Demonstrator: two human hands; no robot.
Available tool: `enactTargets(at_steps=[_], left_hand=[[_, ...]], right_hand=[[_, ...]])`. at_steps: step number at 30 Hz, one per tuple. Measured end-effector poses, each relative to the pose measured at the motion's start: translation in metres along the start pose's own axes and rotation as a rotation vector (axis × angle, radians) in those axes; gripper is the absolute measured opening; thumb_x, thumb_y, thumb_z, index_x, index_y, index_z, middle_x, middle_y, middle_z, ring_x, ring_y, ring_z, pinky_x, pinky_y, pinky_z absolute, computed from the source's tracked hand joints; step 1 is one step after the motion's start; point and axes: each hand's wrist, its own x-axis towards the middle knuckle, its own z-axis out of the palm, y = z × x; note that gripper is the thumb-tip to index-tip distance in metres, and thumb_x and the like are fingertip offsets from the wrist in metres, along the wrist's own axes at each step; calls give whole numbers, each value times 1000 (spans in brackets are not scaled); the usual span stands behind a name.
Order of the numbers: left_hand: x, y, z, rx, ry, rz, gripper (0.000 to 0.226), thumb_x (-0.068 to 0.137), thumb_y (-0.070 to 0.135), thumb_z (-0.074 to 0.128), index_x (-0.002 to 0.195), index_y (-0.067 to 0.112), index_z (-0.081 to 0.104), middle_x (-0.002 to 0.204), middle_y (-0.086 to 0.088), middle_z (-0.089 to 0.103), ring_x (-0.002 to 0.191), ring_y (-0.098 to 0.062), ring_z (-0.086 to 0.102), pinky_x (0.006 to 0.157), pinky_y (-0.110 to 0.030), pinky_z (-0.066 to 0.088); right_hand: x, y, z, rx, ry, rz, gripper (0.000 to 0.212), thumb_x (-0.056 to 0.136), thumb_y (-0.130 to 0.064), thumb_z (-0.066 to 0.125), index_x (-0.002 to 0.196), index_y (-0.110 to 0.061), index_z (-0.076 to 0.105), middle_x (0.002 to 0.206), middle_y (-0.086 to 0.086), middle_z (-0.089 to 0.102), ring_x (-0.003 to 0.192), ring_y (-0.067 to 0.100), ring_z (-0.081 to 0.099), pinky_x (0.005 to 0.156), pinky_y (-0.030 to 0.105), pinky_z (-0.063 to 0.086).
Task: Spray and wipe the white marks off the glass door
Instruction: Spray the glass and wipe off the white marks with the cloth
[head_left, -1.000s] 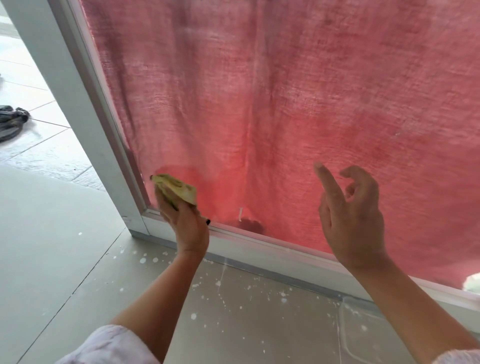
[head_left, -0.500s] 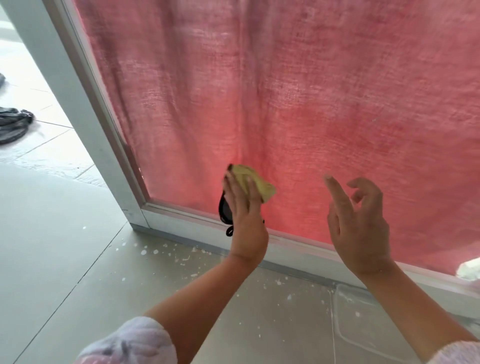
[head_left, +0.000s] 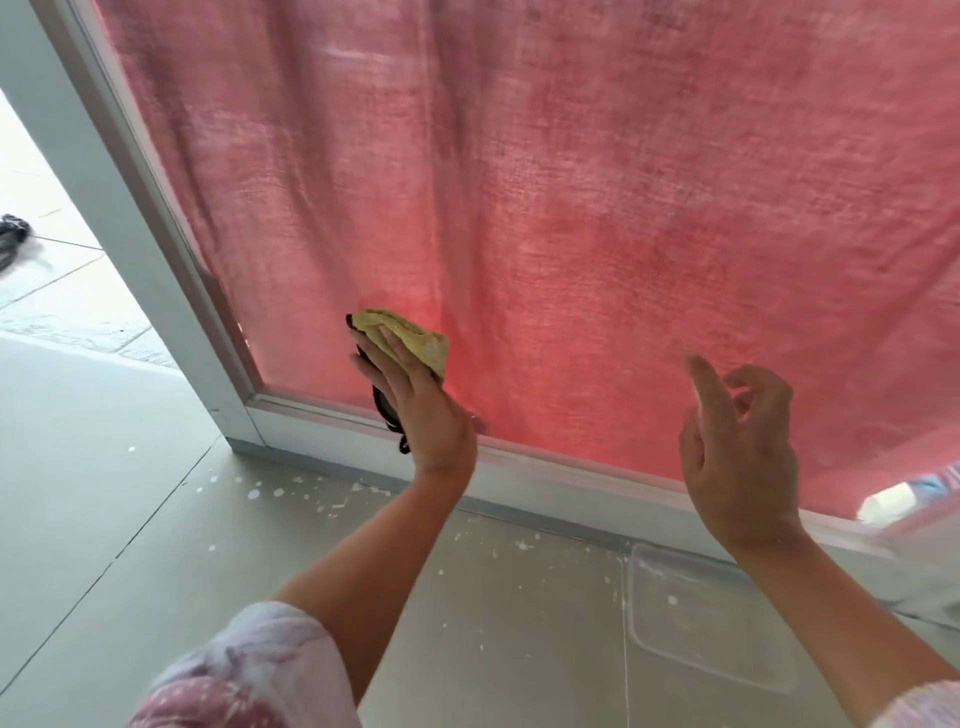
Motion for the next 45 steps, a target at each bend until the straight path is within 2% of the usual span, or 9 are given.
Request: enactTargets(at_steps=[10, 13, 19, 21, 26, 35, 38, 42, 45], left_hand=[[1, -57, -9, 380, -292, 824, 96, 71, -10, 29, 153, 30, -2, 160, 1, -17, 146, -29, -16, 111, -60, 7], [4, -62, -15, 347, -294, 795, 101, 71, -15, 34, 152, 32, -4, 160, 2, -18, 146, -29, -15, 119, -49, -2], [-38, 9, 34, 44, -103, 180, 107, 68, -21, 41, 151, 21, -12, 155, -22, -19, 142, -41, -21, 116, -51, -7], [-50, 23, 43, 4, -120, 138, 99, 72, -19, 37, 150, 20, -9, 154, -26, -16, 141, -42, -20, 116, -49, -9], [-61, -3, 48, 203, -241, 636, 83, 82, -8, 31, 152, 28, 4, 159, -4, -22, 144, -36, -17, 109, -60, -4], [-56, 42, 65, 206, -72, 649, 85, 85, -12, 42, 153, 24, 4, 158, -4, -24, 141, -49, -7, 114, -62, 4], [-61, 74, 84, 189, -70, 792, 74, 92, -3, 33, 153, 27, 5, 159, -3, -16, 146, -35, -12, 117, -55, 1], [-81, 98, 105, 243, -182, 1061, 58, 95, 1, 28, 146, 26, 33, 160, -4, 17, 148, -27, 3, 119, -45, 6], [-93, 85, 113, 363, -263, 1318, 62, 93, -2, 31, 148, 27, 33, 157, 3, 23, 146, -22, 14, 121, -38, 10]], right_hand=[[-15, 21, -8, -43, -42, 30, 67, 76, 15, 61, 134, -13, 43, 112, 13, 33, 78, 35, 50, 62, 30, 46], [-24, 28, -14, -50, -49, 84, 67, 76, 14, 62, 134, -14, 43, 111, 12, 33, 78, 33, 51, 60, 30, 47], [-35, 33, -20, 3, -23, 369, 62, 82, 8, 59, 138, -9, 38, 115, 19, 34, 92, 34, 47, 74, 35, 45], [-36, 34, -21, 46, -7, 446, 63, 83, 7, 57, 139, -9, 34, 115, 25, 37, 97, 36, 46, 77, 35, 44], [-42, 48, -28, 124, 50, 644, 60, 85, 4, 53, 140, -5, 30, 125, 22, 40, 105, 30, 45, 83, 32, 41], [-64, 69, -41, 110, -4, 745, 55, 89, -2, 53, 139, 0, 30, 136, 20, 42, 119, 32, 47, 84, 24, 35], [-68, 74, -42, 95, -20, 715, 55, 89, -1, 54, 139, 0, 31, 136, 20, 42, 117, 28, 46, 83, 21, 33], [-69, 77, -35, 116, 2, 699, 56, 87, 3, 55, 138, 2, 32, 131, 23, 43, 112, 25, 43, 77, 11, 27], [-71, 79, -32, 122, 2, 700, 56, 88, 1, 54, 140, 1, 30, 135, 21, 40, 119, 26, 42, 81, 12, 29]])
